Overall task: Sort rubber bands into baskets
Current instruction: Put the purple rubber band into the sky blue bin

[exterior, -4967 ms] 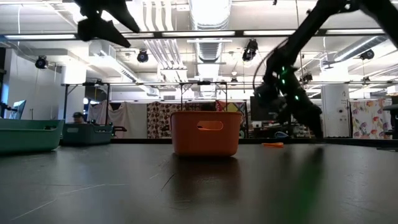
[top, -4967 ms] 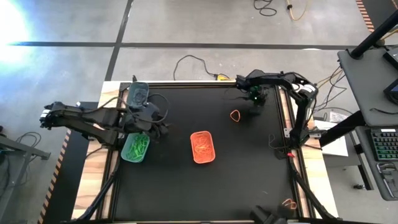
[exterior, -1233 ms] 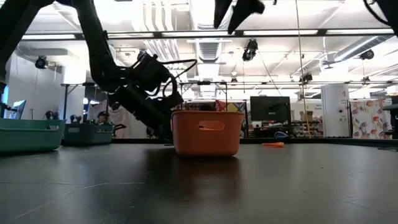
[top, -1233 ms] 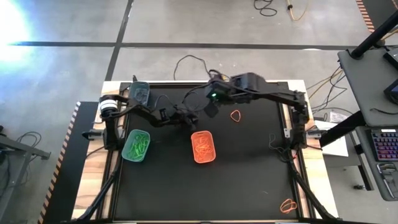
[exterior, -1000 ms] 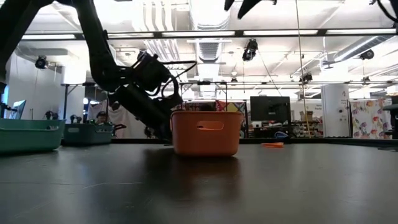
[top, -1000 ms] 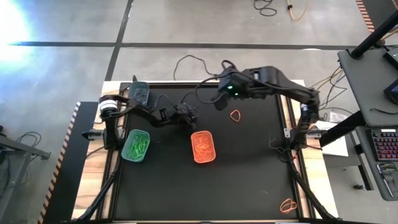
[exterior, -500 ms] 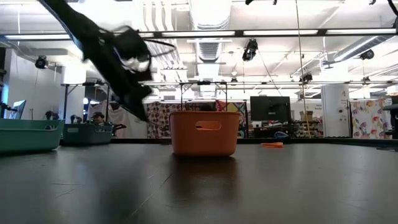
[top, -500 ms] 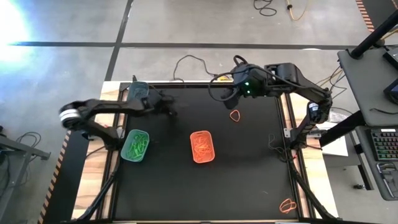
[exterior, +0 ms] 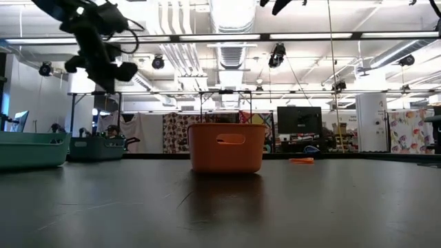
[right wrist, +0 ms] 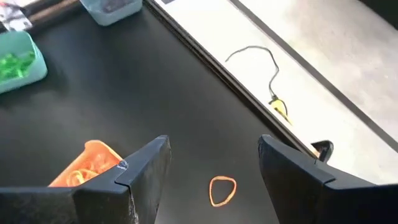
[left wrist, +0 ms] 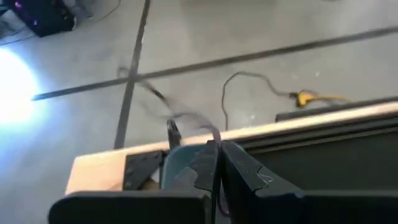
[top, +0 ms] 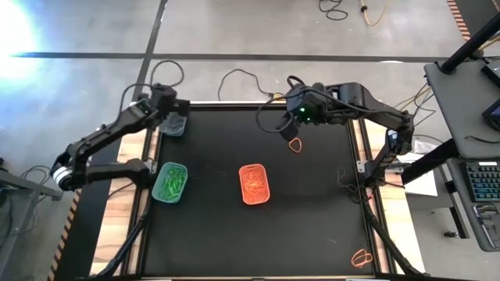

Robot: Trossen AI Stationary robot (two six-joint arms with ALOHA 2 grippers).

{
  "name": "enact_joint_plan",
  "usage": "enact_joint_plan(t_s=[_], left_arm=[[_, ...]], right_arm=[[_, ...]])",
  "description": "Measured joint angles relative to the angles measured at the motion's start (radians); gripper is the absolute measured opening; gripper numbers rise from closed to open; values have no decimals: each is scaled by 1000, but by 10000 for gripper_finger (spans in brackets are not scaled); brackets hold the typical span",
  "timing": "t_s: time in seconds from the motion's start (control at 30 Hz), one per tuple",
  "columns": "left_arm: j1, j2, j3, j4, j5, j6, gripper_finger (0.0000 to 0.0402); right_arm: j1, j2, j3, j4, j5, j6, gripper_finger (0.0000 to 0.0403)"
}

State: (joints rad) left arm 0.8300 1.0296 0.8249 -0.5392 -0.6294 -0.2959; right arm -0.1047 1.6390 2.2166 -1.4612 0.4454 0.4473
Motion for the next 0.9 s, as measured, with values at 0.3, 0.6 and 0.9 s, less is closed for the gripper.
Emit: enact_joint_plan(t_s=[0.3, 0.6, 0.9], left_arm=[[-8, 161, -7, 14, -160, -231, 0], [6, 368, -15, -39, -155, -405, 0], [38, 469, 0, -31, -105, -501, 0]], right_arm=[[26, -3, -15, -34, -8, 71, 233], [108, -16, -15, -110, -7, 215, 233], [190, -36, -16, -110, 13, 292, 233]])
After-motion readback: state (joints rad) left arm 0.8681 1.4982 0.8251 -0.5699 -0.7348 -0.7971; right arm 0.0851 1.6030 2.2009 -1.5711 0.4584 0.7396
